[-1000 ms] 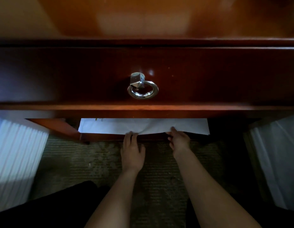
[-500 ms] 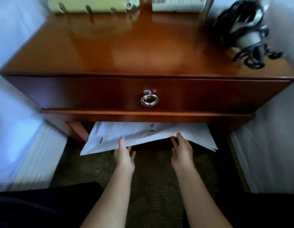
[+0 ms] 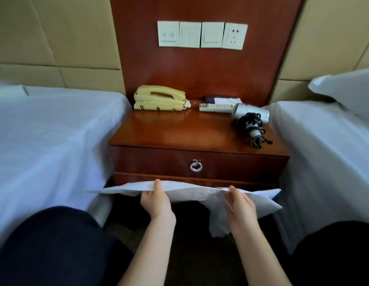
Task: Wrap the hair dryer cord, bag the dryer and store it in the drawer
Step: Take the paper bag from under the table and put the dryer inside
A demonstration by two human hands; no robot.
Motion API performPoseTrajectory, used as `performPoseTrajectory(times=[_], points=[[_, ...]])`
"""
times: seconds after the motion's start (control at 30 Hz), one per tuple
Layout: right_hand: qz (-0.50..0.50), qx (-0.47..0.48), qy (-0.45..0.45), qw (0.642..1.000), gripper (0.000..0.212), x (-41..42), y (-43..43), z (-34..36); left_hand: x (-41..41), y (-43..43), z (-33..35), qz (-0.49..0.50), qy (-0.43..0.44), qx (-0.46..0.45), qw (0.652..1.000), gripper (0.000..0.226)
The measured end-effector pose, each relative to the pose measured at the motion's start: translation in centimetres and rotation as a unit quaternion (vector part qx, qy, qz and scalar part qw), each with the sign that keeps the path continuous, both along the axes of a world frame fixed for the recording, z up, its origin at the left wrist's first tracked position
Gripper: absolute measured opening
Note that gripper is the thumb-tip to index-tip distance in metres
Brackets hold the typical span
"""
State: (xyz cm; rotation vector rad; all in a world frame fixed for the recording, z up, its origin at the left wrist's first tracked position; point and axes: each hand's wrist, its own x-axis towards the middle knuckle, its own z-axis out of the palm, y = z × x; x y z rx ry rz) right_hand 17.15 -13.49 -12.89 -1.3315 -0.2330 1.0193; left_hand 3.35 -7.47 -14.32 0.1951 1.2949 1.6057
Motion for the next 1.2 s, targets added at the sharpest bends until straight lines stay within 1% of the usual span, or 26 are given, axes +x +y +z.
performPoseTrajectory(times=[0.07,0.23,0.33,0.4,0.47,0.5,0.6,0.67,0.77,0.8,0.87,0.93,1.0,1.03,1.07,1.13,1.2], points=[[0.022,0.025,-0.019,0.999,0.021,-0.3,-0.4,2.2,-0.3,-0.3,2.5,-0.006,0.008,0.018,1.000,0.009],[0.056,0.113,-0.055,0.991,0.027,-1.1,-1.0,9.8,-0.7,-1.0,10.2,-0.027,-0.008,0.077,0.997,0.019],[0.064,0.153,-0.088,0.982,0.029,-1.5,-1.8,14.2,-1.2,-1.4,14.4,-0.048,0.008,0.106,0.993,0.026],[0.067,0.186,-0.100,0.975,0.027,-1.7,-2.4,16.7,-1.7,-1.3,17.1,-0.057,0.015,0.127,0.990,0.023],[0.072,0.218,-0.108,0.967,0.024,-1.9,-2.5,19.0,-2.3,-1.0,20.0,-0.061,0.016,0.162,0.985,0.014],[0.075,0.232,-0.113,0.963,0.022,-2.0,-2.4,20.1,-2.5,-0.9,21.4,-0.061,0.011,0.182,0.981,0.009],[0.083,0.272,-0.129,0.950,0.021,-2.9,-1.8,23.7,-3.2,-0.1,25.7,-0.062,-0.008,0.241,0.969,0.003],[0.082,0.290,-0.139,0.943,0.023,-3.7,-1.3,26.0,-3.6,0.5,28.5,-0.064,-0.016,0.275,0.959,0.002],[0.078,0.328,-0.147,0.930,0.023,-4.6,-0.5,29.1,-4.6,1.4,32.1,-0.065,-0.030,0.315,0.946,0.006],[0.072,0.337,-0.154,0.926,0.023,-4.9,-0.3,30.0,-5.1,1.9,33.0,-0.063,-0.030,0.326,0.943,0.003],[0.059,0.351,-0.181,0.917,0.032,-5.4,0.6,31.9,-6.2,2.8,35.0,-0.061,-0.020,0.345,0.936,0.003],[0.058,0.365,-0.209,0.905,0.031,-5.8,1.8,33.4,-7.3,3.8,36.8,-0.057,-0.008,0.360,0.931,0.004],[0.062,0.388,-0.246,0.886,0.027,-6.3,3.2,34.5,-8.3,4.7,38.3,-0.054,0.003,0.372,0.926,0.009],[0.061,0.397,-0.266,0.876,0.026,-6.6,3.8,34.7,-8.8,5.2,38.8,-0.054,0.007,0.377,0.925,0.007],[0.063,0.404,-0.284,0.867,0.026,-6.8,4.6,34.8,-9.2,5.7,39.1,-0.053,0.009,0.380,0.923,0.002],[0.075,0.407,-0.305,0.858,0.025,-7.2,6.2,34.2,-9.9,7.3,38.9,-0.054,0.014,0.371,0.927,0.010],[0.086,0.402,-0.309,0.858,0.026,-7.5,8.1,33.0,-10.7,9.5,37.8,-0.057,0.023,0.346,0.936,0.013]])
